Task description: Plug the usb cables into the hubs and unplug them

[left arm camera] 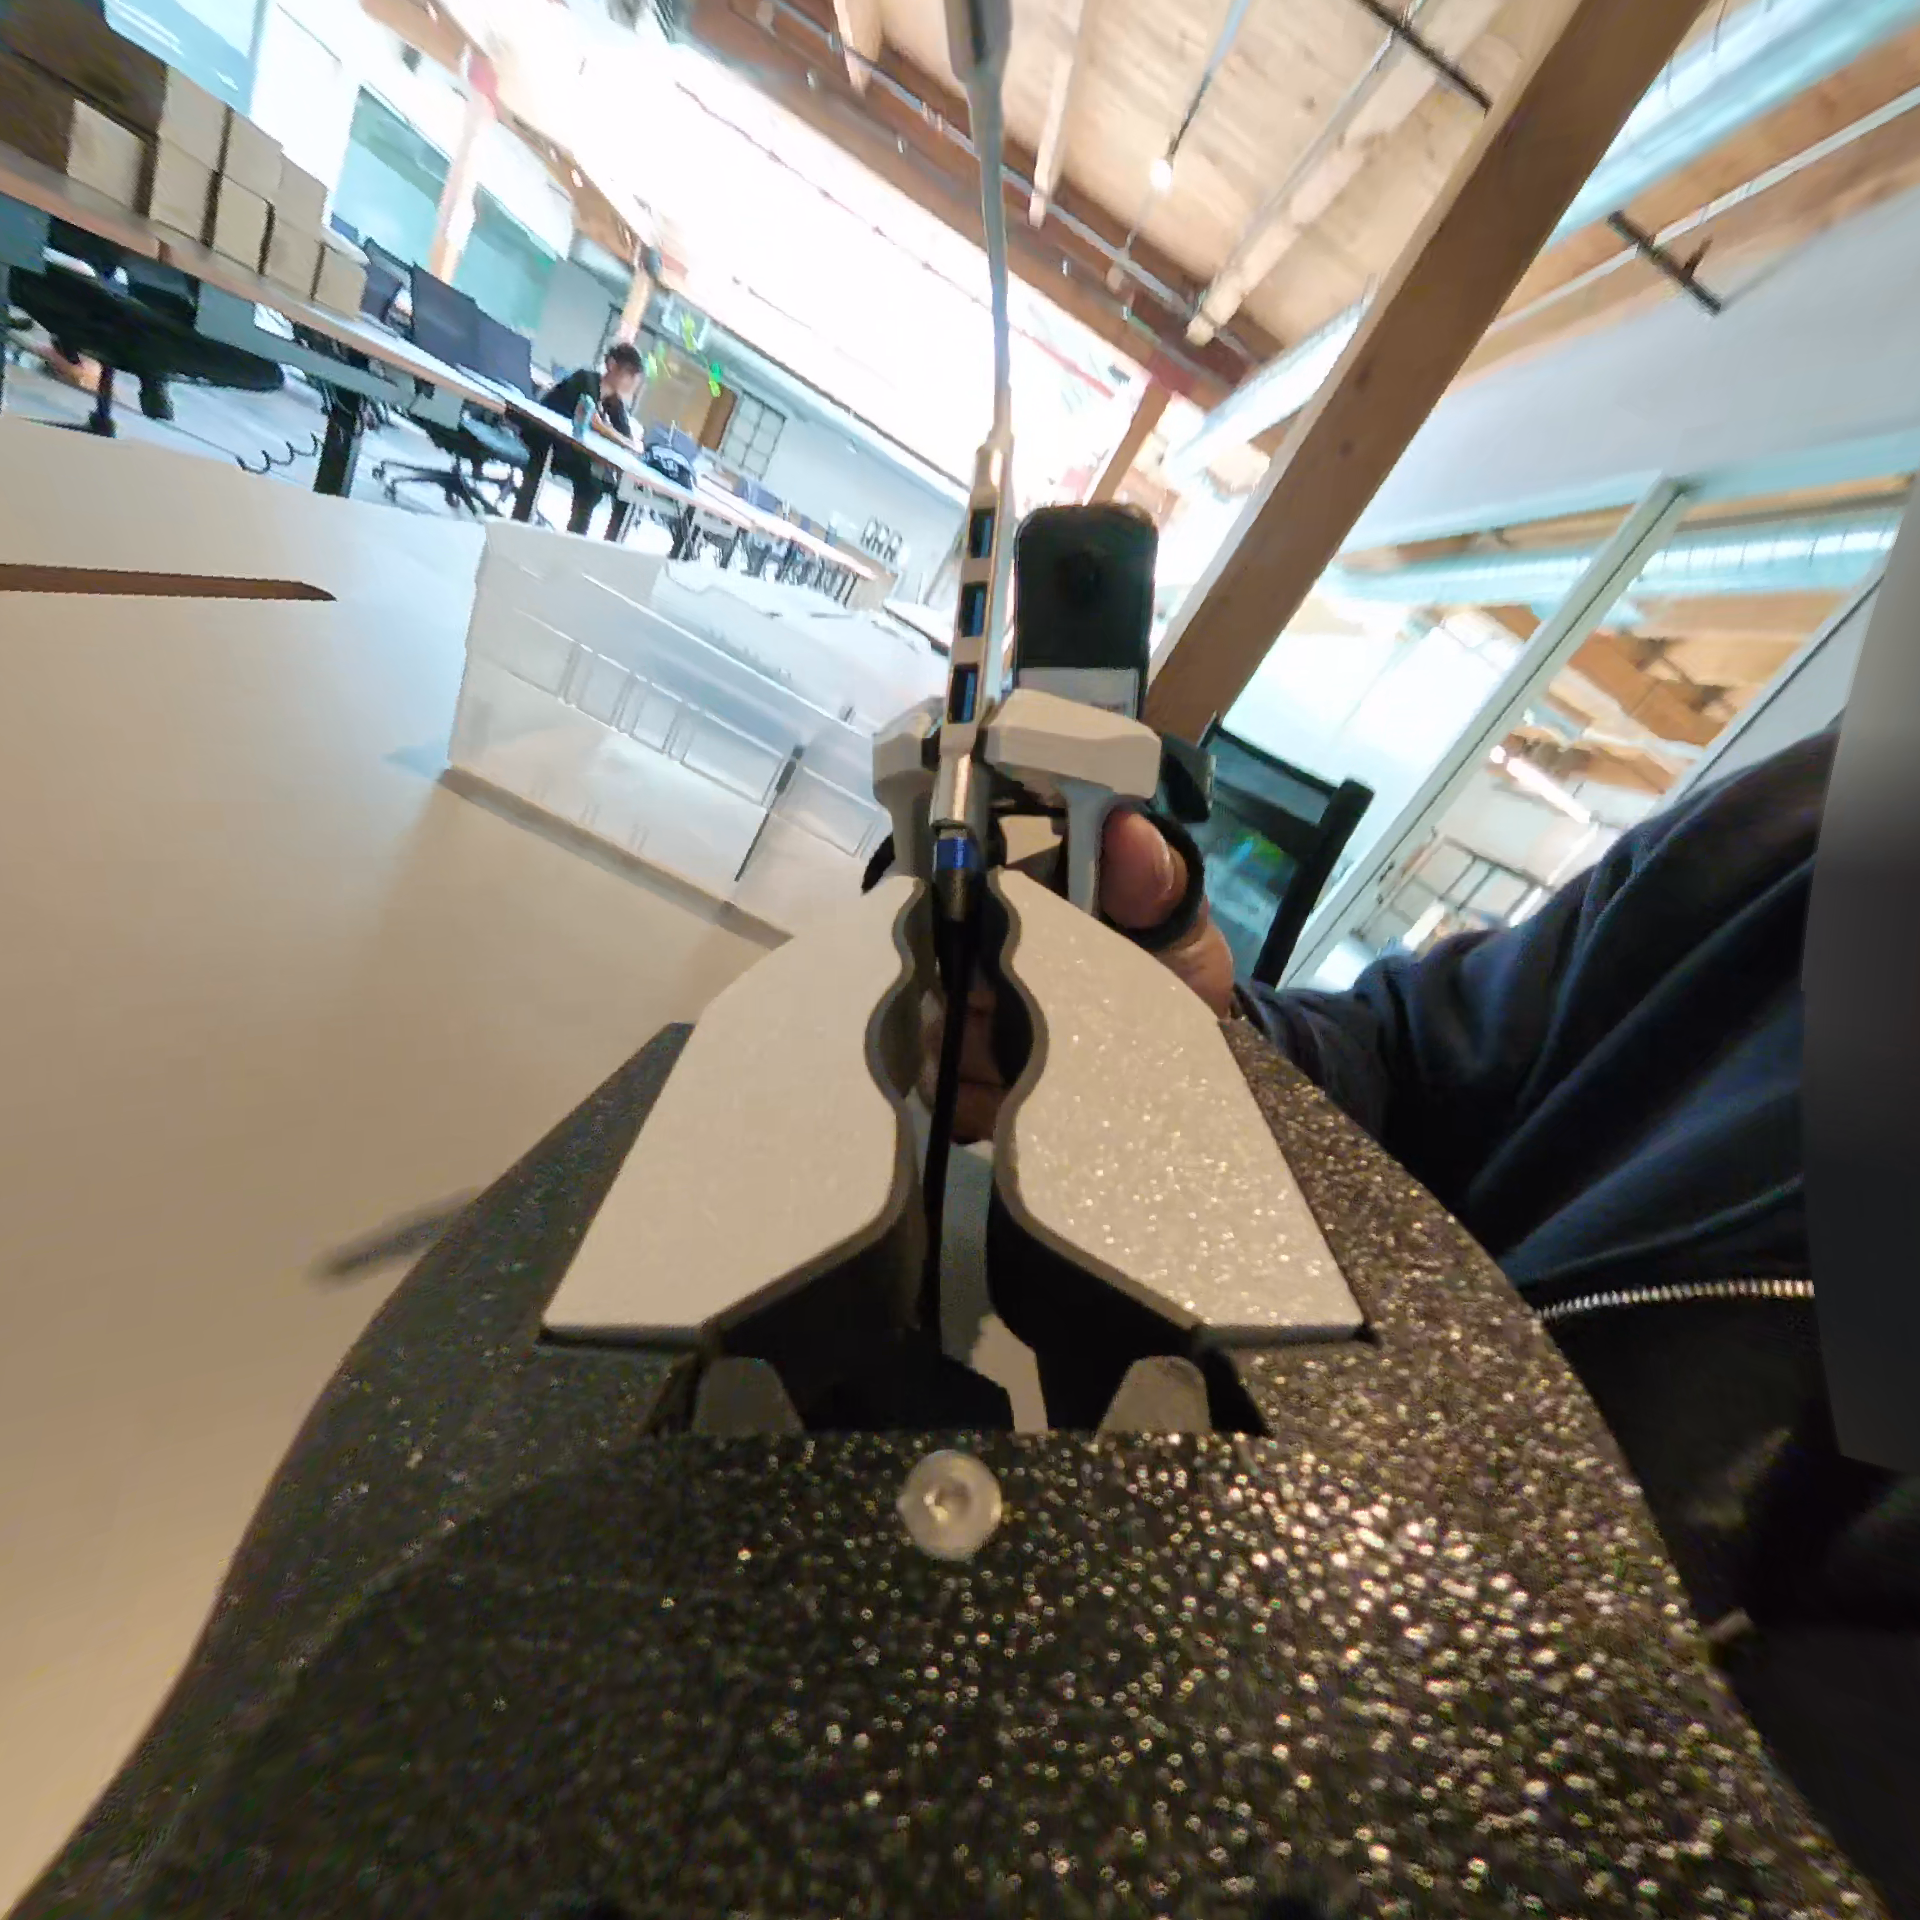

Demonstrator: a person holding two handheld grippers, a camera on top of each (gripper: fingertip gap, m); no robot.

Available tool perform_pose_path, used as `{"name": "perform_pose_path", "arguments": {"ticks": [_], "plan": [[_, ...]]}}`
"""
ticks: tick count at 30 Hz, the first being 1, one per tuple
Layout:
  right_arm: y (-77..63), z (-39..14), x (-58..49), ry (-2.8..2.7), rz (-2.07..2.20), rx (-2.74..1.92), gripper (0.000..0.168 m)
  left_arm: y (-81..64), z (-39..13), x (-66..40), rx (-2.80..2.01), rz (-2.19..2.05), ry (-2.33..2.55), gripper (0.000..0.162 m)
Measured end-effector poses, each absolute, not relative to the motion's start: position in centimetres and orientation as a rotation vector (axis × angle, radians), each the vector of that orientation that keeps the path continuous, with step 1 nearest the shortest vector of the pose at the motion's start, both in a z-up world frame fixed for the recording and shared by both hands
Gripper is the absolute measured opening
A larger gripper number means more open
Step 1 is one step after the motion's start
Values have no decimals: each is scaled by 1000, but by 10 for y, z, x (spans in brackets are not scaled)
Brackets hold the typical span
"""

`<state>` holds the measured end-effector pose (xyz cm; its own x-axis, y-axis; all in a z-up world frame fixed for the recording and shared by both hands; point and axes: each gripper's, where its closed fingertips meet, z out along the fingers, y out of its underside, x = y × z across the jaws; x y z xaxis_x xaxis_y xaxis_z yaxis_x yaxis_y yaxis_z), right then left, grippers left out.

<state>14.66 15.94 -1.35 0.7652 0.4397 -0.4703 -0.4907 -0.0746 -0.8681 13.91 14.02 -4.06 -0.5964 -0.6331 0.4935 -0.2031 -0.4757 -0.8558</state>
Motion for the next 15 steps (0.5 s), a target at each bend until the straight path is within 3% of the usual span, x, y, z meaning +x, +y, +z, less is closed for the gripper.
{"name": "perform_pose_path", "arguments": {"ticks": [5,15], "plan": [[158,-12,136,-64,756,-1500,7,139,-40,129,-1159,-2141,1593,9],[161,-11,149,120,760,-1419,7,141,-36,140,-1202,-2215,1297,8]]}}
